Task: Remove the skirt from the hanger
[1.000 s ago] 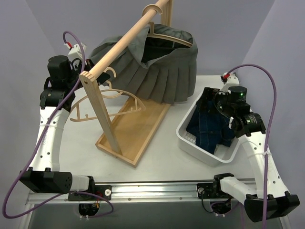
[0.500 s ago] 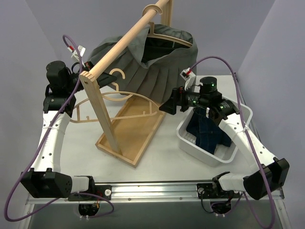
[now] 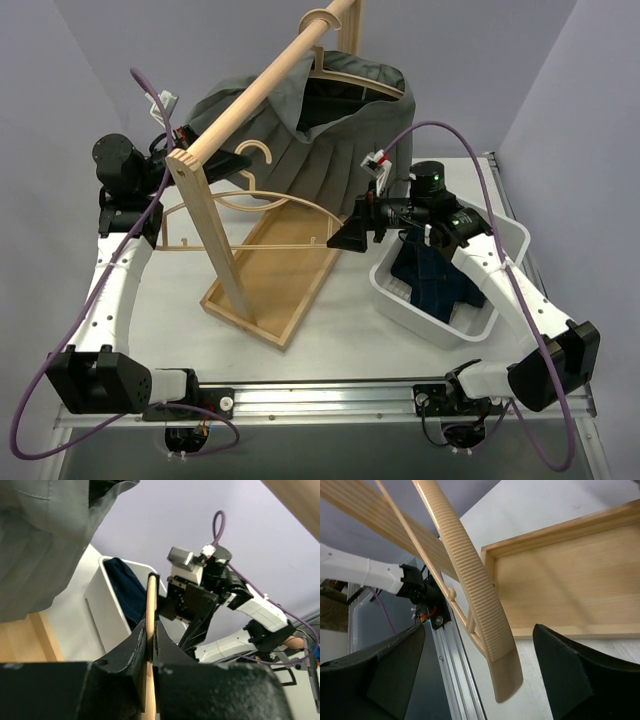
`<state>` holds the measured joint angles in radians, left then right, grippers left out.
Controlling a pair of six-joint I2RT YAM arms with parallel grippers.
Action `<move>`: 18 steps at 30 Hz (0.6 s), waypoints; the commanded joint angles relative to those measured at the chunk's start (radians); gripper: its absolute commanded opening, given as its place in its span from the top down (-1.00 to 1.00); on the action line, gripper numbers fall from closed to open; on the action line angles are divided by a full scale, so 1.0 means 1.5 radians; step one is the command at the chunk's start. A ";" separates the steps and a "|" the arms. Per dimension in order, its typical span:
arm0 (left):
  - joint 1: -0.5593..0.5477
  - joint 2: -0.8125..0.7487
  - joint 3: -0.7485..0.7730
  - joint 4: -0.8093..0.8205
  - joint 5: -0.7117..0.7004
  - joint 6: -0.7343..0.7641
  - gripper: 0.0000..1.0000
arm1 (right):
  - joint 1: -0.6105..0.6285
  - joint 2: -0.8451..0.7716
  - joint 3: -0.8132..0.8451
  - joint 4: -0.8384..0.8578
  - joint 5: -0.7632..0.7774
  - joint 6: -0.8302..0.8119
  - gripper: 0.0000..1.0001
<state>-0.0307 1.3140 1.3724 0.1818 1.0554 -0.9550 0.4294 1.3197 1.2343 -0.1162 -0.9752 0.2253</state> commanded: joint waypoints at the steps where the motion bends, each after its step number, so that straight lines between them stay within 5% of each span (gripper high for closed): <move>1: 0.003 0.003 -0.013 0.157 0.041 -0.106 0.95 | 0.028 0.019 0.019 0.008 -0.064 -0.033 -0.65; 5: 0.003 0.010 -0.026 0.193 0.047 -0.135 0.95 | 0.052 0.035 0.015 0.031 -0.075 -0.022 -0.40; 8: 0.003 0.016 -0.028 0.216 0.051 -0.156 0.95 | 0.069 0.050 0.023 0.038 -0.069 -0.007 1.00; 10: 0.004 0.016 -0.023 0.185 0.048 -0.137 0.85 | 0.078 0.044 0.023 0.042 -0.015 0.002 1.00; 11: 0.005 0.015 -0.020 0.157 0.045 -0.123 0.48 | 0.080 0.040 0.023 0.034 0.008 0.003 1.00; 13: 0.010 0.016 -0.002 0.051 0.027 -0.061 0.07 | 0.083 0.023 0.029 0.026 0.067 -0.006 1.00; 14: 0.013 0.014 0.004 -0.028 0.016 -0.040 -0.89 | 0.086 0.016 0.029 0.015 0.089 -0.009 1.00; 18: 0.054 -0.003 0.049 -0.292 -0.095 0.098 -0.88 | 0.112 -0.016 0.046 -0.024 0.214 -0.035 1.00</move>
<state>0.0090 1.3525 1.3651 0.0910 1.0397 -0.9829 0.5743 1.3659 1.2457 -0.1314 -0.8268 0.2012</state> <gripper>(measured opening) 0.938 0.208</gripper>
